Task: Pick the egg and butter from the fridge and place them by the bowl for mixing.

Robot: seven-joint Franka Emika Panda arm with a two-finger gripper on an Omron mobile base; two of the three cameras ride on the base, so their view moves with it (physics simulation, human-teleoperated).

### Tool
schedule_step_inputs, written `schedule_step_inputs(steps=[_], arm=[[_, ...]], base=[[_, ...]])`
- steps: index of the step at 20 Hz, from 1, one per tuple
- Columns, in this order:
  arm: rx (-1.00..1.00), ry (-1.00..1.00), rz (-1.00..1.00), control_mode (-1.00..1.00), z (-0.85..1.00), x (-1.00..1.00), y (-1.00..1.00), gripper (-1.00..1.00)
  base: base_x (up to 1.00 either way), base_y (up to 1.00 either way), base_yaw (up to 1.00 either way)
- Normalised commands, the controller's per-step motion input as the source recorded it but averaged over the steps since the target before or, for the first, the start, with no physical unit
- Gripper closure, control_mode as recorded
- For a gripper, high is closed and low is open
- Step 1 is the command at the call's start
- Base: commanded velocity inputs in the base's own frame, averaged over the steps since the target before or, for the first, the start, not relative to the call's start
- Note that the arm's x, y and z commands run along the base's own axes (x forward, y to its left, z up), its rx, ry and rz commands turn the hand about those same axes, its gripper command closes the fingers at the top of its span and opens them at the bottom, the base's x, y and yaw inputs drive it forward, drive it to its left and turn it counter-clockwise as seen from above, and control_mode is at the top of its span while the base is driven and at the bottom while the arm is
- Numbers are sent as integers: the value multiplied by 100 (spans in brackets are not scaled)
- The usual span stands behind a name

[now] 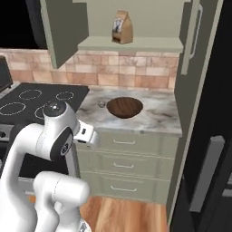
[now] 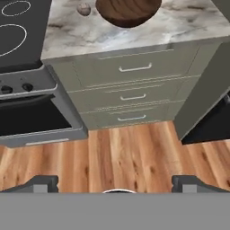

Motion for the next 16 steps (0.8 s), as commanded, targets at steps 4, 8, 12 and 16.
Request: schedule_step_inputs(steps=[4,8,12,16], arm=[[0,0,0,100,0,0,0,-100],[0,0,0,100,0,0,0,-100],[0,0,0,100,0,0,0,-100],[0,0,0,100,0,0,0,-100]], base=[[-20,-3,-61],[0,4,-94],[0,6,-97],[0,4,-97]])
